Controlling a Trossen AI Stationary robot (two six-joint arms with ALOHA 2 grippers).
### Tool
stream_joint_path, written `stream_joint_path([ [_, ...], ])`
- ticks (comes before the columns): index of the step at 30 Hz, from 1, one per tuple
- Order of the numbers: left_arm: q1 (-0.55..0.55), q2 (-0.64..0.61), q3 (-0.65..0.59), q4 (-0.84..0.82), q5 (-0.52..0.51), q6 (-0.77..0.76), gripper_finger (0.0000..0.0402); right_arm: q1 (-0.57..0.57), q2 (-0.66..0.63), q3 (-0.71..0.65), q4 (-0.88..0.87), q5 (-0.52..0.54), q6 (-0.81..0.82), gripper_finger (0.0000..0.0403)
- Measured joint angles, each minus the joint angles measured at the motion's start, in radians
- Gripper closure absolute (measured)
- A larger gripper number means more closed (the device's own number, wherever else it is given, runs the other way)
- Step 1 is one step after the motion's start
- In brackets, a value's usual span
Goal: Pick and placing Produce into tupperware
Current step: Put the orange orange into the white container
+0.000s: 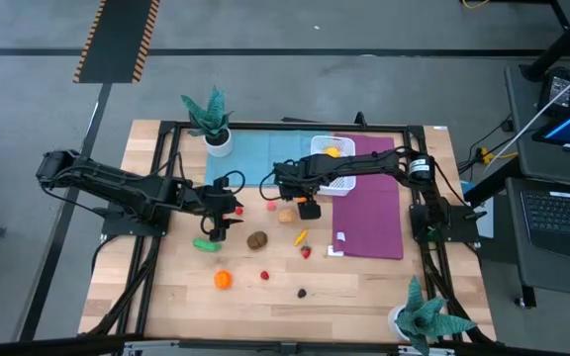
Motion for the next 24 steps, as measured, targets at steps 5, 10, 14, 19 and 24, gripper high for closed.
stream_joint_path([
  [5,0.000,0.000,0.000,0.000,0.000,0.000,0.0195,0.000,0.000,0.000,-0.002,-0.017,-0.021,0.0106],
  [10,0.000,0.000,0.000,0.000,0.000,0.000,0.0195,0.000,0.000,0.000,-0.006,-0.017,-0.065,0.0106],
  [14,0.000,0.000,0.000,0.000,0.000,0.000,0.0195,0.000,0.000,0.000,-0.011,-0.018,-0.136,0.0106],
  [19,0.000,0.000,0.000,0.000,0.000,0.000,0.0195,0.000,0.000,0.000,-0.014,-0.018,-0.200,0.0106],
  [24,0.000,0.000,0.000,0.000,0.000,0.000,0.0195,0.000,0.000,0.000,-0.030,-0.018,-0.248,0.0106],
])
